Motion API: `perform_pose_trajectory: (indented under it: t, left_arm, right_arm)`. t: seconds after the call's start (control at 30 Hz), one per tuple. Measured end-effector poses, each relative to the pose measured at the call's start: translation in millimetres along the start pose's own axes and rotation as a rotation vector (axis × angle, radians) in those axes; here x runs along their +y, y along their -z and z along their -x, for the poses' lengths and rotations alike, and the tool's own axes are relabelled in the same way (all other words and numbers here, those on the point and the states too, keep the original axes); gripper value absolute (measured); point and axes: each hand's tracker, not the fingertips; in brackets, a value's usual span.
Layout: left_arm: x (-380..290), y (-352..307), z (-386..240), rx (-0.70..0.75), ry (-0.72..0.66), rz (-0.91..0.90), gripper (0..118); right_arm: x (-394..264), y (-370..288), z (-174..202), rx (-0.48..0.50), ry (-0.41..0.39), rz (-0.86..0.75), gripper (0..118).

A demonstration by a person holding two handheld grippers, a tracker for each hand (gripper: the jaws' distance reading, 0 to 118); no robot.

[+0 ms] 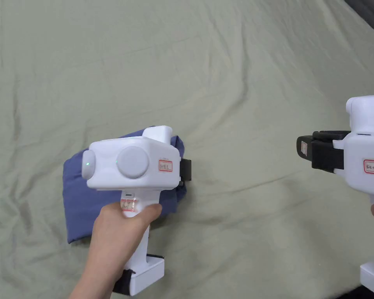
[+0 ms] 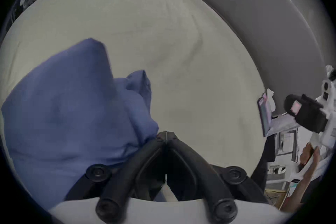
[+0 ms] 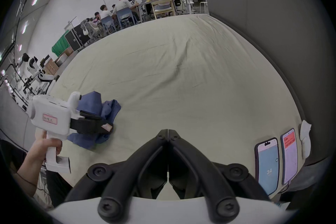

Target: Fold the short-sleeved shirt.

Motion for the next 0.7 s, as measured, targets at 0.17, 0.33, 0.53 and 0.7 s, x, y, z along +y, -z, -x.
perform_pose_trajectory:
  t: [0.17, 0.33, 0.53, 0.7]
  left_arm:
    - [-18.8, -110.5, 17.2, -0.061, -0.037, -0.207, 0]
    - [-59.9, -217.8, 68.8, 0.175, -0.101, -0.358, 0]
    - [-88.1, -239.7, 127.8, 0.234, -0.237, -0.361, 0]
    - [-87.7, -198.2, 166.0, 0.062, -0.398, -0.313, 43]
  right_arm:
    - [13.7, -0.9, 38.8, 0.048, -0.065, -0.010, 2]
    - [37.7, 8.4, 117.8, 0.210, -0.187, -0.033, 2]
    - [39.0, 82.6, 200.7, 0.261, -0.320, 0.102, 2]
    - [16.0, 161.9, 210.3, 0.161, -0.358, 0.246, 2]
